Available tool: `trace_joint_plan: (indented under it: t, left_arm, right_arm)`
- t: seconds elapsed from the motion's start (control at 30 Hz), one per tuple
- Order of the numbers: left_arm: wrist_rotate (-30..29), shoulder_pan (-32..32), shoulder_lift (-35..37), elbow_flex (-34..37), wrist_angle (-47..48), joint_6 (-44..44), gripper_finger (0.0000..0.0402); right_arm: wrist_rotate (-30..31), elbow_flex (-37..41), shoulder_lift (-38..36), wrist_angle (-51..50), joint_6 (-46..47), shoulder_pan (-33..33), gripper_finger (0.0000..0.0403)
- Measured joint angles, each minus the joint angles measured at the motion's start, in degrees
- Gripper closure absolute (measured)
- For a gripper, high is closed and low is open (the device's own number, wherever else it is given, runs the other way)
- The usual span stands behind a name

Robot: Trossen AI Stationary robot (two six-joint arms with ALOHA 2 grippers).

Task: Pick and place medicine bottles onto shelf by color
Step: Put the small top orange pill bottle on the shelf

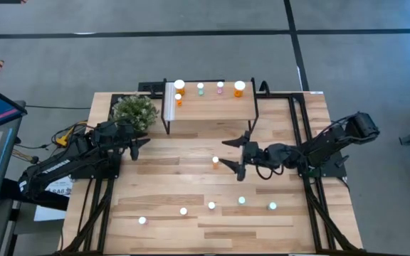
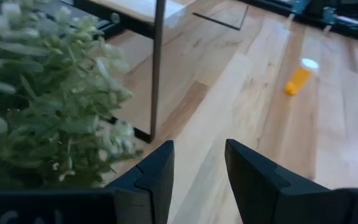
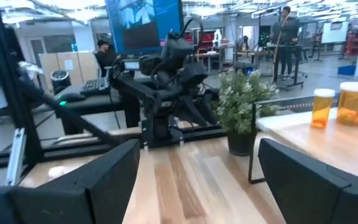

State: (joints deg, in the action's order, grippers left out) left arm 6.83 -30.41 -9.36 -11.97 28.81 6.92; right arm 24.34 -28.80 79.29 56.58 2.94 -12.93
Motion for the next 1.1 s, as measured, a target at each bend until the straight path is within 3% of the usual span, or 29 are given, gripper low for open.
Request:
trace_joint_plan:
  t: [0.13,0.37,0.47,0.63,0.8,0.9,1.1]
  left_arm:
    - [-1.9,0.0,0.0,0.0,-0.1,-0.2,0.0272]
    - [-13.6,-0.2,0.0,0.0,-4.6,2.0,0.0272]
    - [-13.6,-0.2,-0.1,0.0,-5.7,11.6,0.0272]
    - [-15.2,-0.1,-0.1,0.0,-9.5,39.8,0.0272]
    - [-18.9,-0.1,-0.1,0.0,-9.9,51.1,0.0272]
    - [-14.8,0.3,0.0,-0.6,-16.0,44.2,0.0272]
    - [1.8,5.1,0.0,-1.8,-38.8,23.7,0.0272]
  right_arm:
    - [-0.1,-1.0,0.7,-0.2,-0.1,0.7,0.0049]
    - [-0.2,-1.7,1.7,-0.8,0.0,0.4,0.0054]
    - [-0.3,-1.7,1.7,-2.0,-0.2,0.4,0.0054]
    - [-0.3,-1.7,1.7,-3.0,-0.4,0.4,0.0051]
    - [-0.3,-1.7,1.7,-3.8,-0.5,0.4,0.0051]
    - [-0.3,-1.7,1.7,-4.6,-0.4,0.4,0.0053]
    - [-0.3,-1.7,1.7,-5.0,-0.7,0.3,0.0054]
